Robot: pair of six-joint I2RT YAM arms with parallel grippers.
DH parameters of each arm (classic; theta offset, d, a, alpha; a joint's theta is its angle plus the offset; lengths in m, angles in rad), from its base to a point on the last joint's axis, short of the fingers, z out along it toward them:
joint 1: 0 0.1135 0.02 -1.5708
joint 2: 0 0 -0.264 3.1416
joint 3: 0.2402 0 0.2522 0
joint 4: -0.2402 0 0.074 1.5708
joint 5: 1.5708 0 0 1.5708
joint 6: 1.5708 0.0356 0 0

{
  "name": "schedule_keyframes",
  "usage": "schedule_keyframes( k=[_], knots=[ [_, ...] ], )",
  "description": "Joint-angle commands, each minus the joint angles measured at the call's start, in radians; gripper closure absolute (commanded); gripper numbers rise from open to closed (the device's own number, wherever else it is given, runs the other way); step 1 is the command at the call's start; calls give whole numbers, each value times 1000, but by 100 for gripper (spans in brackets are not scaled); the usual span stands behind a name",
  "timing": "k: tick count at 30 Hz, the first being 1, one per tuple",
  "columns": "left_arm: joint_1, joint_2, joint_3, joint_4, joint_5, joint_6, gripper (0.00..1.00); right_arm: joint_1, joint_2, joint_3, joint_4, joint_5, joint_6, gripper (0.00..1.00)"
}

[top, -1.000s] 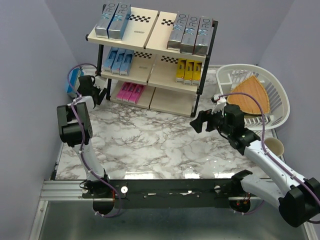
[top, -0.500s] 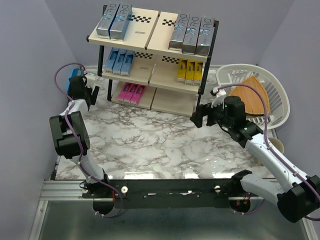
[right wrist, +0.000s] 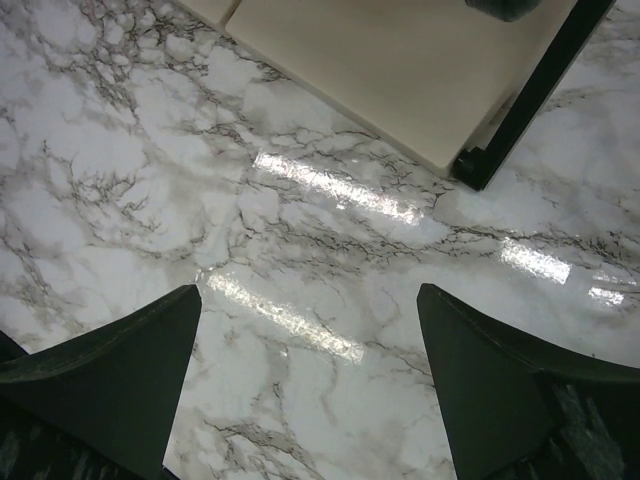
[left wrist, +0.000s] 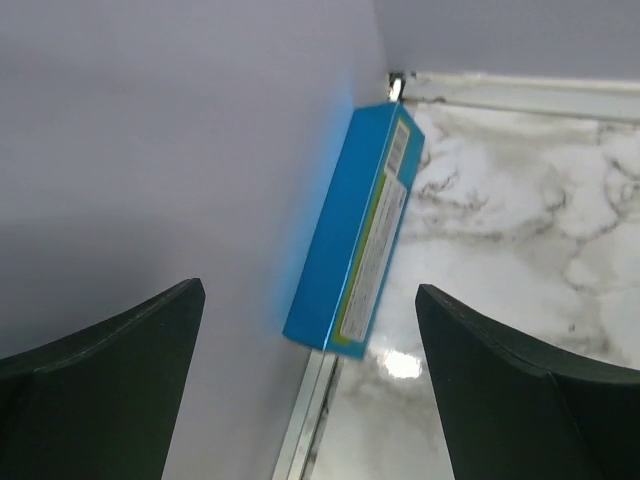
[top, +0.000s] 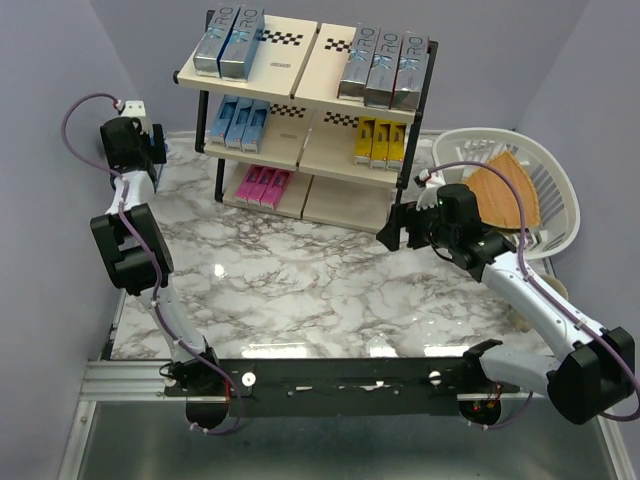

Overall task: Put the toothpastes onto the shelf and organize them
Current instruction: Adjust the toothpaste at the corner of the board.

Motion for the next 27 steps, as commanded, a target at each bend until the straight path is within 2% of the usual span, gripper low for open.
schedule_keyframes(
  k=[1, 12, 19, 21, 27],
  knots=[
    [3, 140, 152, 3, 31, -107, 1, -1, 52, 63, -33, 12, 35, 3],
    [14, 294, 306, -146, 46, -191, 1, -1, 114, 96, -77, 25, 52, 3],
    [19, 353, 379, -221, 166, -193, 1, -1, 172, 140, -97, 16, 21, 3],
    [19, 378, 424, -285, 180, -200, 1, -1, 178, 152, -106, 12, 12, 3],
    [17, 407, 450, -304, 157, -265, 1, -1, 204, 200, -134, 9, -22, 3]
  ],
)
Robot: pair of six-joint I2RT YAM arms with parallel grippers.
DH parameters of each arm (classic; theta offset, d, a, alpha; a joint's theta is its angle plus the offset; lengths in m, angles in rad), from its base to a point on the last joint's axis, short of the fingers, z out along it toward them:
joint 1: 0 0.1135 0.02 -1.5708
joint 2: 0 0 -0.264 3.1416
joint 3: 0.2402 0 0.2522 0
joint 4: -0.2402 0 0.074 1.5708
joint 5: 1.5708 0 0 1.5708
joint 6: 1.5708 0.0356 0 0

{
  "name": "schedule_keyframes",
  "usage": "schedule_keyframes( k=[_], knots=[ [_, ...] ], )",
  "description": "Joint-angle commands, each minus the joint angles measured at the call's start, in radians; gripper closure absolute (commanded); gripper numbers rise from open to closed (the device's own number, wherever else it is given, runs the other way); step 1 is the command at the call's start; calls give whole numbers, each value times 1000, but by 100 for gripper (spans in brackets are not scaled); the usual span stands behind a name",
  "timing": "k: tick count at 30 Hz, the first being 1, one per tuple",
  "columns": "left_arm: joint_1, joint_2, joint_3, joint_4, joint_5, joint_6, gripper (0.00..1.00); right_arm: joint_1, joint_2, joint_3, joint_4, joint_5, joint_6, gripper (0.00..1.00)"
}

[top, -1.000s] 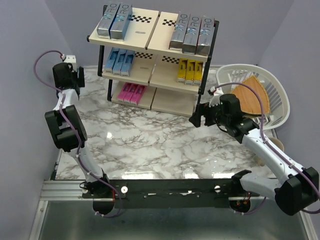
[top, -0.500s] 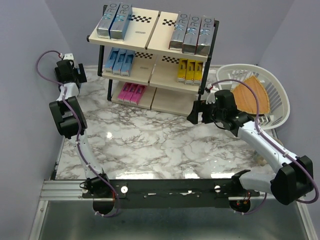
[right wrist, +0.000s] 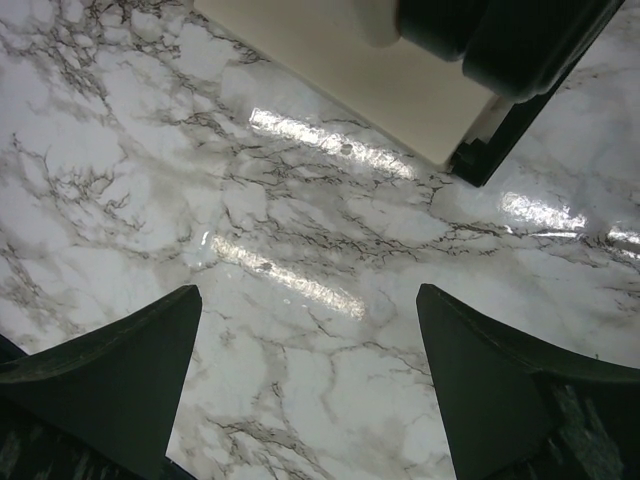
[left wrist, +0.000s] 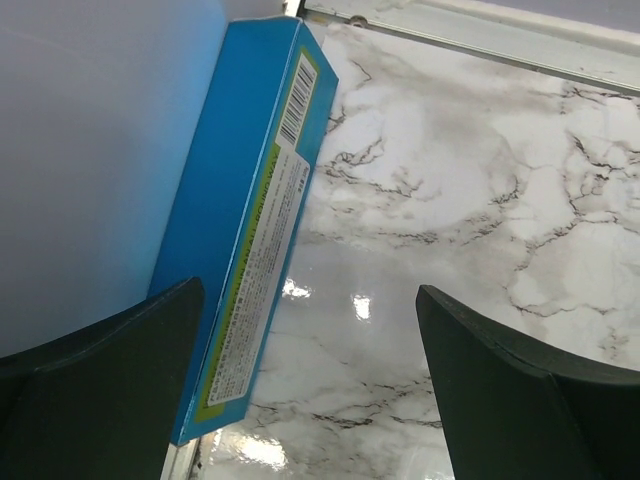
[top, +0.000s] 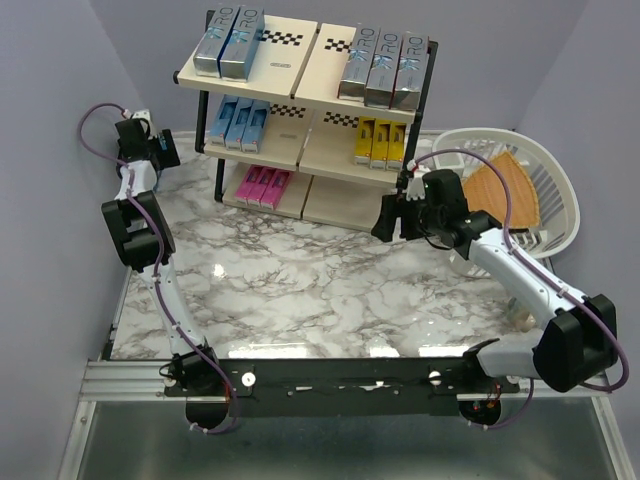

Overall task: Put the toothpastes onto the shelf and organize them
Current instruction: Adjust the toothpaste at the corner of the board.

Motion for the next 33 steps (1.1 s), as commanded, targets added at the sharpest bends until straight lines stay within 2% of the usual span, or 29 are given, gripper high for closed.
schedule_keyframes(
  k=[1, 6, 10, 19, 33],
  knots=[
    [5, 30, 29, -52, 5, -54, 1, -1, 20, 59, -41, 5, -42, 3],
    [3, 0, -23, 11, -78, -46, 1, -1, 24, 67, -49, 8, -51, 3],
    [0, 26, 16, -53, -56, -32, 1, -1, 30, 68, -49, 5, -56, 3],
    [-58, -11, -6, -132, -32, 50, 1, -1, 40, 79, -36, -2, -68, 3],
    [-123, -109, -89, -208, 7, 21, 1, -1, 47, 81, -6, -13, -100, 3]
  ],
)
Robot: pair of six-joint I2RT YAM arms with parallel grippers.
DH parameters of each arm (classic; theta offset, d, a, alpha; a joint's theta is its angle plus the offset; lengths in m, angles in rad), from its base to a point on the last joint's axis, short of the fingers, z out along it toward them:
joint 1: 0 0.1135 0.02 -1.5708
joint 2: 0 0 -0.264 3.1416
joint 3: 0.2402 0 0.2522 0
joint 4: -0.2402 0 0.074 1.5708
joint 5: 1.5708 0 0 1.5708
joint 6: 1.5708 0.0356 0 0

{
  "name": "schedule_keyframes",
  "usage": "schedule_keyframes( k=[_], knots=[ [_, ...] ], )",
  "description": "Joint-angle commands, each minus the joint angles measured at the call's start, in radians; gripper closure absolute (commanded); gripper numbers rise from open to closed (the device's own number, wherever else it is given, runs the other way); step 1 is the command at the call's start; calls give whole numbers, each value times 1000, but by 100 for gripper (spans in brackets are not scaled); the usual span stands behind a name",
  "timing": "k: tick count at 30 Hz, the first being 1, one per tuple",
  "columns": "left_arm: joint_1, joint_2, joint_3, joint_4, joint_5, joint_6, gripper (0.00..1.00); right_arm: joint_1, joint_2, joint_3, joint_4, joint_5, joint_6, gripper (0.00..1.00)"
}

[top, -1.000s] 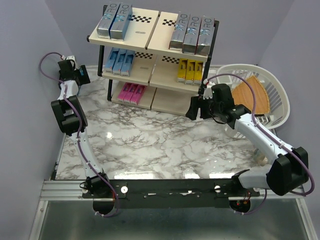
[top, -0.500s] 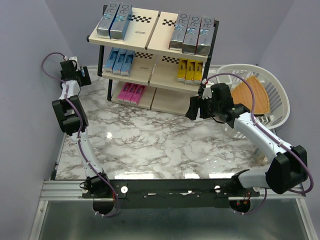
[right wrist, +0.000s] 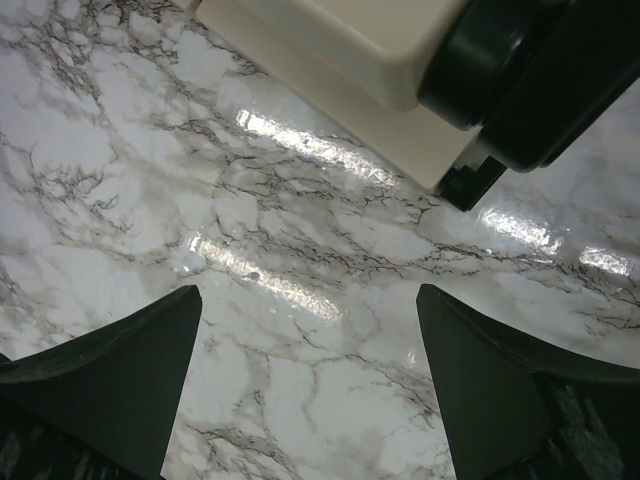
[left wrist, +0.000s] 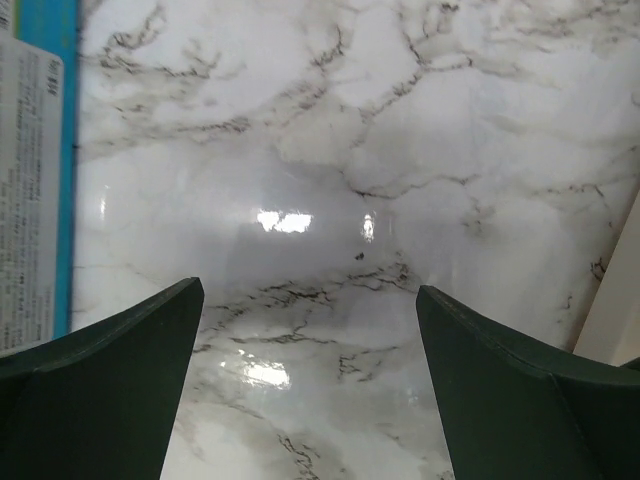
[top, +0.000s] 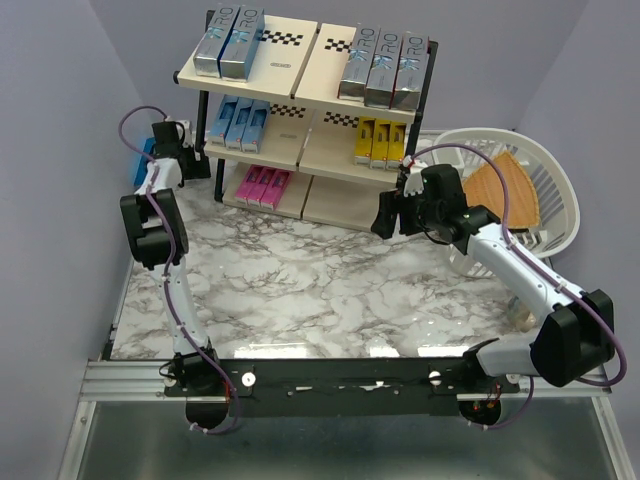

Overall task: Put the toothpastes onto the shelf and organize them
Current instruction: Adjust the toothpaste at the corner of the board.

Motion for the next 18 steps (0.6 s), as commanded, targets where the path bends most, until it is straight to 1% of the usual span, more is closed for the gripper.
schedule_keyframes(
  k=[1, 3, 4, 5, 7, 9, 12, 16, 18],
  knots=[
    [14, -97, -39, -46, -3, -26, 1, -1, 15, 22, 8, -14, -26, 3],
    [22, -131, -74, 4, -32, -27, 1, -1, 12, 16, 11, -12, -30, 3],
    [28, -172, -122, 33, -67, -26, 1, -1, 10, 13, 13, -14, -29, 3],
    [35, -191, -143, 100, -75, -22, 1, -1, 10, 12, 16, -14, -30, 3],
    [43, -226, -189, 160, -147, 6, 1, -1, 13, 9, 16, -22, -29, 3],
    [54, -226, -191, 210, -178, 47, 1, -1, 12, 4, 14, -28, -26, 3],
    [72, -176, -127, 192, -213, 76, 1, -1, 10, -1, 11, -29, -24, 3],
    [88, -56, 25, 119, -237, 95, 1, -1, 7, -1, -6, -23, -20, 3],
    [91, -24, 59, 93, -242, 99, 1, -1, 4, -2, -10, -23, -12, 3]
  ],
)
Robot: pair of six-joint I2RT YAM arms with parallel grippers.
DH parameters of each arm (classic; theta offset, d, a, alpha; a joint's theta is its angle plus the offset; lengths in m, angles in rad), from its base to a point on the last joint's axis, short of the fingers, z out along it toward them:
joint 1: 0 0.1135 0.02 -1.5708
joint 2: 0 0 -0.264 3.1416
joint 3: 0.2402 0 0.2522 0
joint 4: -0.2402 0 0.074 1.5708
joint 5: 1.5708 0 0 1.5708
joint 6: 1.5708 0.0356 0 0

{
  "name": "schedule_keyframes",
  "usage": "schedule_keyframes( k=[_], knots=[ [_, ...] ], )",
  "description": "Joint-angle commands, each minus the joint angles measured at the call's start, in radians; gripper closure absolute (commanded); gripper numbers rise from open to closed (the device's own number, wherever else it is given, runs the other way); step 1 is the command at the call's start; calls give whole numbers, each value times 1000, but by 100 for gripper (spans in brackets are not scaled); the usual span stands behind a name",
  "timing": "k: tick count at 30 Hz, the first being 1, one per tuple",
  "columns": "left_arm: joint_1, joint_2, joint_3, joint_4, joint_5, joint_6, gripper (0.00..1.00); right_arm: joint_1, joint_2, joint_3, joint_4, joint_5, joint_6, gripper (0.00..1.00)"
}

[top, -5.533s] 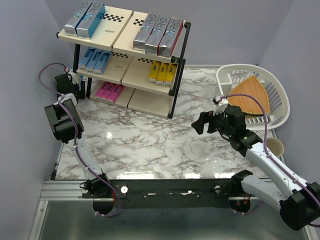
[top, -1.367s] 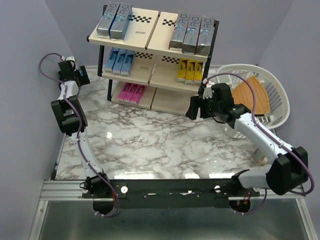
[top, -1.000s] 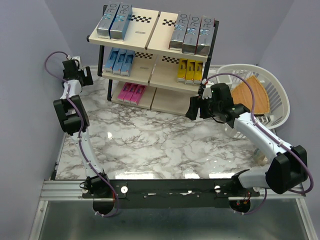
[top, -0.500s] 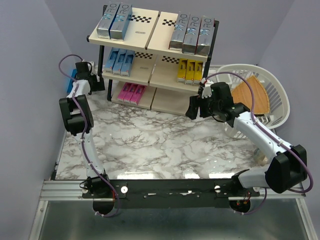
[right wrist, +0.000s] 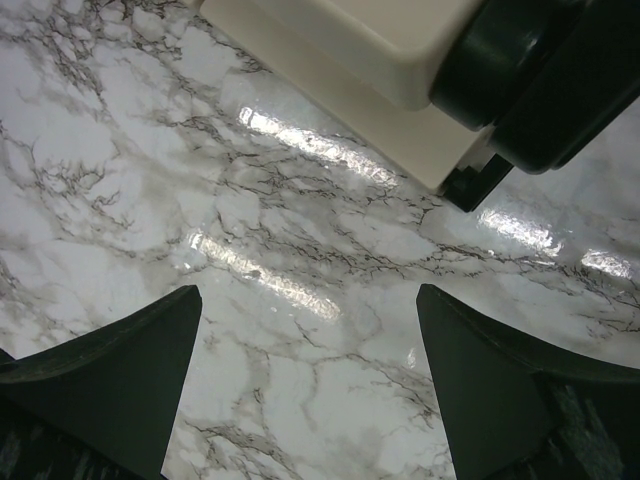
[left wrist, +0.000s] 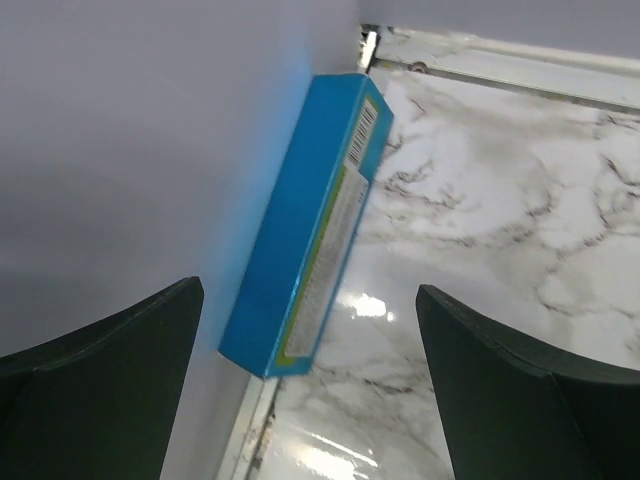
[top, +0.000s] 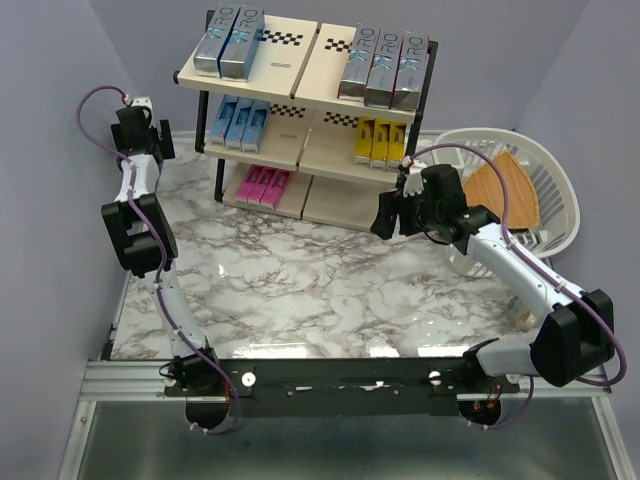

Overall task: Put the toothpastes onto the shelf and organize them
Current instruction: Adjust the toothpaste at the corner of the board.

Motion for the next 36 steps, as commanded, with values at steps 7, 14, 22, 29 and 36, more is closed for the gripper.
schedule_keyframes(
  k=[7, 14, 22, 29, 36],
  knots=[
    [19, 169, 123, -79, -19, 7, 1, -1, 17, 15, -19, -13, 9, 3],
    [18, 206, 156, -217, 67, 1, 1, -1, 32, 25, -15, -19, 13, 3],
    [-36, 138, 114, -243, 221, 1, 4, -1, 55, 53, -2, -21, 7, 3],
    [-65, 180, 198, -329, 265, -43, 4, -1, 78, 71, 10, -25, 0, 3],
    [-67, 149, 172, -347, 290, -65, 4, 0, 87, 78, 5, -28, -5, 3]
  ],
)
